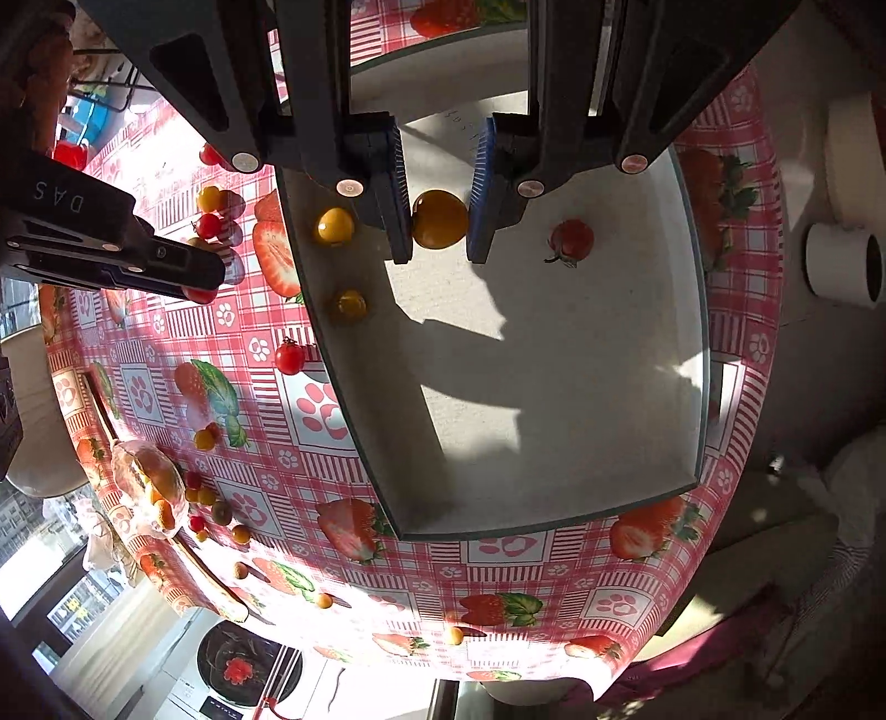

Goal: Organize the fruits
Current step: 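Carry the yellow tomato with the left gripper while the right carries the red tomato into the tray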

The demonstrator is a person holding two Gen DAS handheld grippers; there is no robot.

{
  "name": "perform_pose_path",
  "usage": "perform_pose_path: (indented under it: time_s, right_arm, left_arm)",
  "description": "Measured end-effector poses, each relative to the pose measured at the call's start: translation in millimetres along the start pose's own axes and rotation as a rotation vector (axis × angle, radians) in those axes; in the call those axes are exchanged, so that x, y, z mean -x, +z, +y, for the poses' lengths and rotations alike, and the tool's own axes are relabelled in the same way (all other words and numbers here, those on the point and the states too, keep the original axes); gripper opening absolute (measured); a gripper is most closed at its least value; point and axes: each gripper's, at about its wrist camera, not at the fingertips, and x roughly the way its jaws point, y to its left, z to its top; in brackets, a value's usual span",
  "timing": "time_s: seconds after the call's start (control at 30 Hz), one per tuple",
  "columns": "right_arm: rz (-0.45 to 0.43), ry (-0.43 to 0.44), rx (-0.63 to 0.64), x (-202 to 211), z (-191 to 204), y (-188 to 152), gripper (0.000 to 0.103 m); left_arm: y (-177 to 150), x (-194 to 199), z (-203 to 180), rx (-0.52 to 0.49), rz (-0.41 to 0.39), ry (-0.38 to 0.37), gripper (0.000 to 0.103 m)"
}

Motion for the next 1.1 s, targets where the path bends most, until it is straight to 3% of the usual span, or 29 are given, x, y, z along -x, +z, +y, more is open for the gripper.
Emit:
perform_pose_path:
  time_s: [0.4, 0.73, 1.03, 1.1]
  right_arm:
    - [0.088, 0.040, 0.090, -46.6, 55.6, 16.1, 0.022]
    - [0.186, -0.014, 0.118, -93.4, 69.2, 18.5, 0.023]
    - [0.190, -0.014, 0.132, -97.6, 78.7, 25.6, 0.025]
    - [0.183, -0.010, 0.125, -92.4, 74.8, 27.2, 0.033]
  left_arm:
    - [-32.0, -30.0, 28.8, 0.029, 0.054, 0.032, 0.022]
    - [-40.3, -46.2, 23.4, 0.007, 0.073, 0.035, 0.022]
    - [-41.7, -46.9, 18.4, -0.003, 0.063, 0.057, 0.022]
    - [-42.4, -47.1, 17.2, -0.005, 0.068, 0.066, 0.022]
